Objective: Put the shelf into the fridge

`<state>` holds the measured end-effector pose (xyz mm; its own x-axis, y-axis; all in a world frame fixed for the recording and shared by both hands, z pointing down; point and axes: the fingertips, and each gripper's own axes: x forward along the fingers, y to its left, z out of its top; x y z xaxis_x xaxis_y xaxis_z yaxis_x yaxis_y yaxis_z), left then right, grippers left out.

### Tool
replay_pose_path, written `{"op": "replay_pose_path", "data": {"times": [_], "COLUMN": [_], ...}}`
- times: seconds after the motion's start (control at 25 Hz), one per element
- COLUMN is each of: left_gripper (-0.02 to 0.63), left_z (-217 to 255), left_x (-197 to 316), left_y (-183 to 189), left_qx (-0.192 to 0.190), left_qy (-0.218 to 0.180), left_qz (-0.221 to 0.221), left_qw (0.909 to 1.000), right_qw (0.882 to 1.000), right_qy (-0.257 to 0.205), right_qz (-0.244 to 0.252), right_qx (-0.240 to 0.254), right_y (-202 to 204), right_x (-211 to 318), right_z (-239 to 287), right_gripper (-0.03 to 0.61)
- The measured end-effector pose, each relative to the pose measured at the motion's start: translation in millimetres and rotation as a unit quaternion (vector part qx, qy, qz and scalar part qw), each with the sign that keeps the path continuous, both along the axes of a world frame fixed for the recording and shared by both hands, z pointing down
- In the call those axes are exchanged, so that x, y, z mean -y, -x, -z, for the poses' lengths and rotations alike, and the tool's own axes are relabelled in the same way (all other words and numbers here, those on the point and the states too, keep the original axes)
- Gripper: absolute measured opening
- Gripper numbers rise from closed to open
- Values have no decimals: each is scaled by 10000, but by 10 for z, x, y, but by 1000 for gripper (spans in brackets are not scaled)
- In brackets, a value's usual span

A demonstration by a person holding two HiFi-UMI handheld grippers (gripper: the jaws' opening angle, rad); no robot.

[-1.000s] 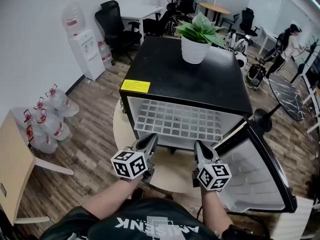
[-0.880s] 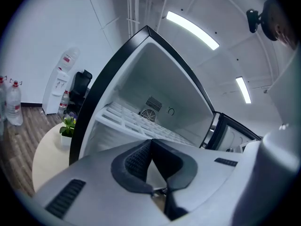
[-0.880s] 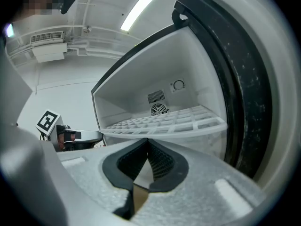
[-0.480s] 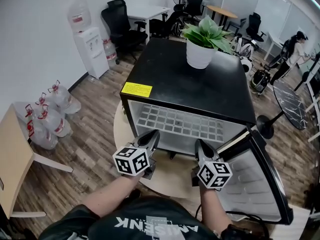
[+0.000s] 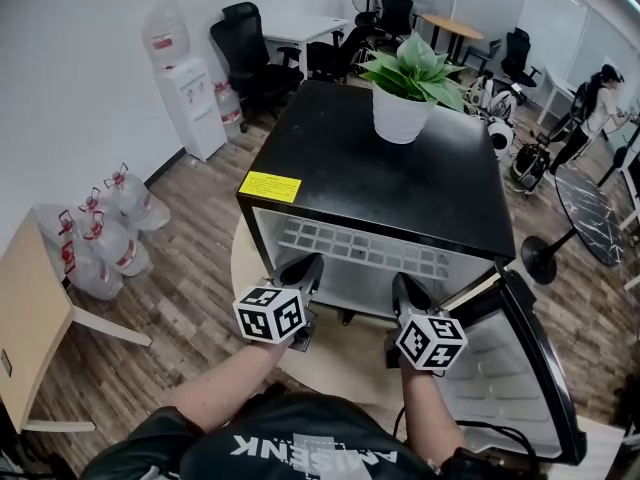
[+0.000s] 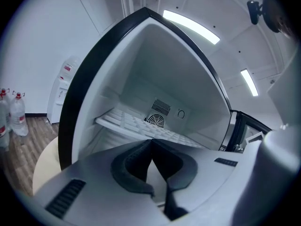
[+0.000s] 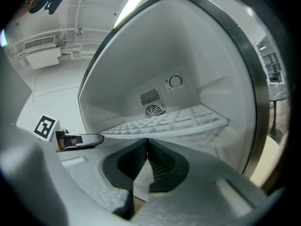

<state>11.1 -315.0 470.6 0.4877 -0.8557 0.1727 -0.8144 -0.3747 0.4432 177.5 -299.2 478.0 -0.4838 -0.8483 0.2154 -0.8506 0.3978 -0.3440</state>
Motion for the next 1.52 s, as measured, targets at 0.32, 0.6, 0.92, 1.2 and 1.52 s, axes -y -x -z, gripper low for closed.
{"op": "replay_pose_path", "data": {"times": [0.32,0.6,0.92,1.2,1.52], "left_gripper": [3,3,3,3,3], "left_z": [-6,4,161,411,652], "left_x": [78,28,-248,-548,-892], "left_y": [3,34,143,530,453], "left_qx": [186,275,373,808,625], "left_qy": [-93,-48,-356,-621,-775], "left_qz": [21,-87,-453,-261,-685], "left_qw": [9998,9996,9976,9945,9927], "right_qw": [10000,9999,9995,9981,9954], "right_qy": [-7,-113,-231,-471,-840], "right_qz": [39,-31,-81,24,-127], "right_qx": [28,-42,-185,-403,-437], "right_y": [12,-27,-5,144,174], "right_x": [81,52,-216,-606,-976], "right_z": [-4,64,280,589,973], "right_gripper": [8,8,8,8,8]}}
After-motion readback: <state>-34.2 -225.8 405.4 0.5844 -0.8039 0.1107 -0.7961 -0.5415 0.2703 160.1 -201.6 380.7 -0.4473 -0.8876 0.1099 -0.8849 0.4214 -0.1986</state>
